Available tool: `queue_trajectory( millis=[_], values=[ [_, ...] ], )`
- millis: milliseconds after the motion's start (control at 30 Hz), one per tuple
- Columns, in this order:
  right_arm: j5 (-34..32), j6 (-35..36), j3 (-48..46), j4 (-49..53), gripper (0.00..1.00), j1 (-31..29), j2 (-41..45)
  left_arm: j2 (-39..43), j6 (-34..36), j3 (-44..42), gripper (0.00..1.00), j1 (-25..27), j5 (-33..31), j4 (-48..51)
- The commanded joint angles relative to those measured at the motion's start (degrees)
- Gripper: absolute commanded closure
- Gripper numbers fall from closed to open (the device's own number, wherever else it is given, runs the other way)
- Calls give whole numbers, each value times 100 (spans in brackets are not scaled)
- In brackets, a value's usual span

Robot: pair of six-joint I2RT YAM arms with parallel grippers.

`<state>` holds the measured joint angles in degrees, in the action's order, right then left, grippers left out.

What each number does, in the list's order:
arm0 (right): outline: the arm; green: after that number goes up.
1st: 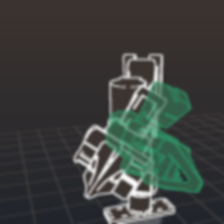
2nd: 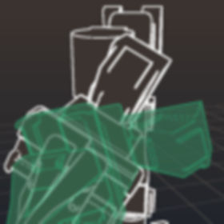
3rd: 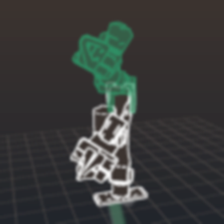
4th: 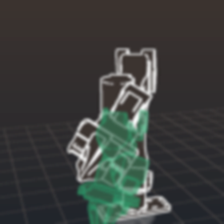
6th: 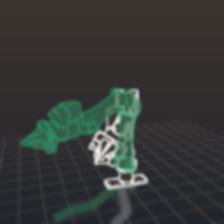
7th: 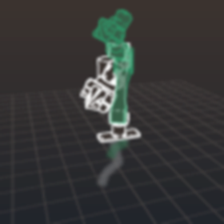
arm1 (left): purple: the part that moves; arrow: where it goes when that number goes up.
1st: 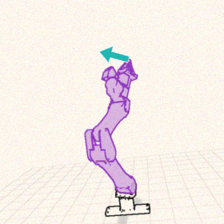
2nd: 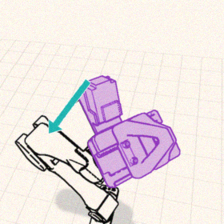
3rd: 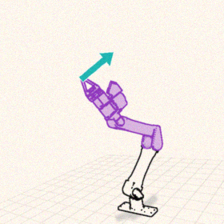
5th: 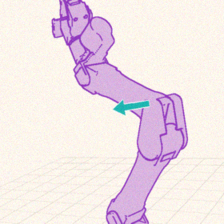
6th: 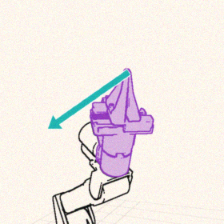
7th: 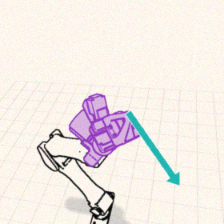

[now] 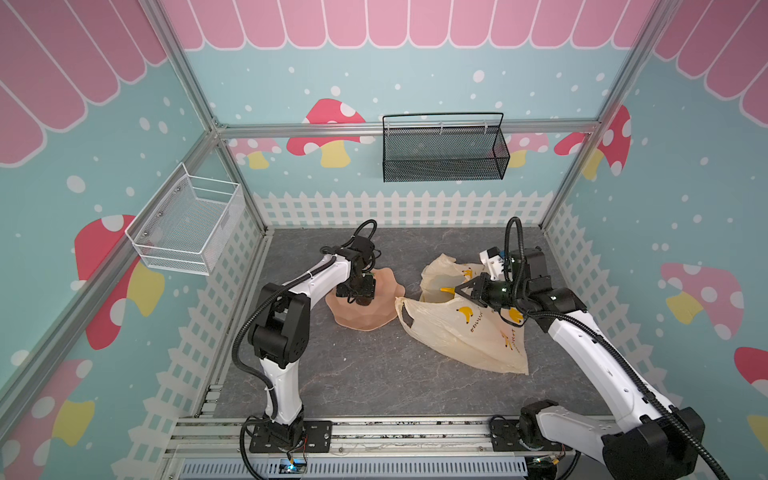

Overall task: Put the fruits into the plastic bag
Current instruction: 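Lower the open left gripper around the dark plum in the bowl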

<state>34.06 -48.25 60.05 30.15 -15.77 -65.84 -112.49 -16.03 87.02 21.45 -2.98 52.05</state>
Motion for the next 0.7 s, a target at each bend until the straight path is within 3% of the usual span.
queue_trajectory(
  millis=[0,300,667],
  values=[
    [-40,16,-46,79,100,-34,120,-177,53,33,26,-17,174,-238],
    [-67,2,-37,80,100,-33,133,-431,8,89,32,-14,342,-345],
    [-93,2,-20,76,100,-33,98,-259,6,-87,51,-13,325,-286]
  ],
)
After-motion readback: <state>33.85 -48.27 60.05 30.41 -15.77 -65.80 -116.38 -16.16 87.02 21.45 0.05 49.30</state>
